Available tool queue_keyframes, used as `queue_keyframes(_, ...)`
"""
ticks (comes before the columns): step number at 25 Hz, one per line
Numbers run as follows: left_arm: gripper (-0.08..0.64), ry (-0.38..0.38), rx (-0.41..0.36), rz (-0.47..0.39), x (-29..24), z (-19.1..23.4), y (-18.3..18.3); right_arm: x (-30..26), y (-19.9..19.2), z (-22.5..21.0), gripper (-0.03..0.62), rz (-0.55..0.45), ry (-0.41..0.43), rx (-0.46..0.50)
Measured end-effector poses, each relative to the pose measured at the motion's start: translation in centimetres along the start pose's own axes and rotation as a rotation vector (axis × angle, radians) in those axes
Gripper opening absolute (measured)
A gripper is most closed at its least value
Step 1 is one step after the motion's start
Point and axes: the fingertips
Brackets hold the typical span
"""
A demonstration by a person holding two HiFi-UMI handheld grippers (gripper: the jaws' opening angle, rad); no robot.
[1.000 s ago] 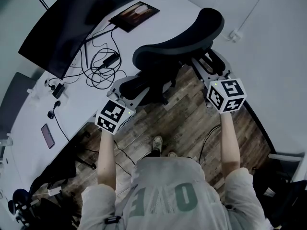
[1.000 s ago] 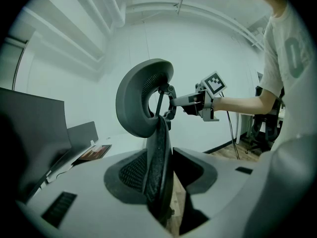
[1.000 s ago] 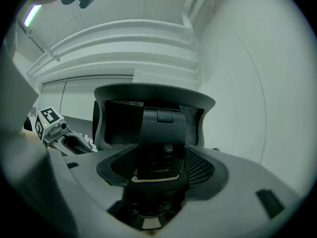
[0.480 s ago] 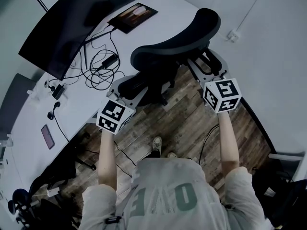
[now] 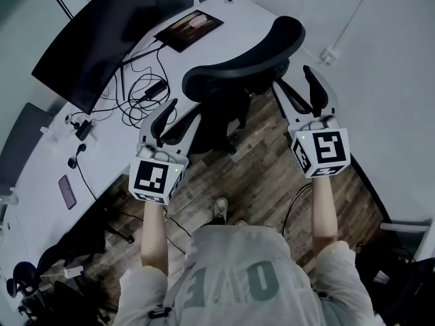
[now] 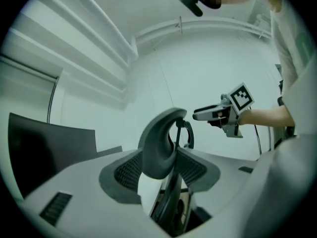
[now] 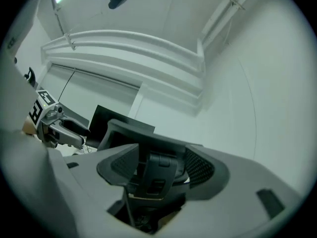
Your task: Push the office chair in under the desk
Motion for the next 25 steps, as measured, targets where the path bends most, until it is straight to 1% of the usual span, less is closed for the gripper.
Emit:
queue_keyframes(1, 0.222, 0.028, -0.003, -0.041, 0.5, -0.1, 1.5, 0.8, 1.3, 0.3, 0.288, -0.028, 0.001, 0.007)
queue_keyframes(2, 0.191, 0.06, -0.011, -0.084, 1.0, -0.3, 3.1, 1.5, 2.6, 0.8, 0.288, -0.054, 0.009, 0.013)
queue_keyframes(3, 0.125, 0.097, -0.027, -0.127, 1.4, -0.5, 4.6, 2.2, 3.6, 1.4, 0.282, -0.077, 0.021, 0.017)
queue_keyframes(4, 0.07, 0.137, -0.048, -0.161, 1.8, -0.8, 5.7, 2.8, 4.4, 2.2, 0.249, -0.097, 0.033, 0.022)
queue_keyframes(5, 0.035, 0.176, -0.066, -0.18, 2.2, -1.2, 6.5, 3.4, 5.1, 3.1, 0.181, -0.116, 0.044, 0.024)
queue_keyframes(6, 0.021, 0.207, -0.07, -0.185, 2.6, -1.6, 7.0, 4.0, 5.8, 4.0, 0.117, -0.134, 0.054, 0.019)
queue_keyframes(7, 0.016, 0.229, -0.061, -0.181, 2.8, -2.1, 7.2, 4.5, 6.3, 5.0, 0.071, -0.153, 0.067, 0.001)
queue_keyframes(9, 0.015, 0.249, -0.023, -0.166, 3.2, -3.1, 7.2, 5.4, 6.8, 7.4, 0.05, -0.172, 0.109, -0.051)
queue_keyframes(11, 0.015, 0.256, 0.018, -0.152, 3.5, -4.0, 6.9, 6.1, 6.4, 9.7, 0.043, -0.159, 0.155, -0.075)
queue_keyframes(13, 0.015, 0.258, 0.047, -0.14, 3.9, -4.8, 6.5, 6.7, 5.5, 11.5, 0.037, -0.134, 0.184, -0.087)
queue_keyframes(19, 0.015, 0.28, 0.076, -0.104, 5.3, -6.1, 5.4, 8.1, 2.4, 14.7, 0.02, -0.046, 0.26, -0.141)
queue_keyframes(25, 0.015, 0.308, 0.071, -0.078, 6.3, -5.9, 4.8, 7.9, 1.9, 15.9, 0.02, -0.037, 0.297, -0.161)
Point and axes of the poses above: the fingertips, and each gripper's own axes: x backward along the fingers, z to its left, y out of its top, and after that the axes turned 1 degree about x, right-handed
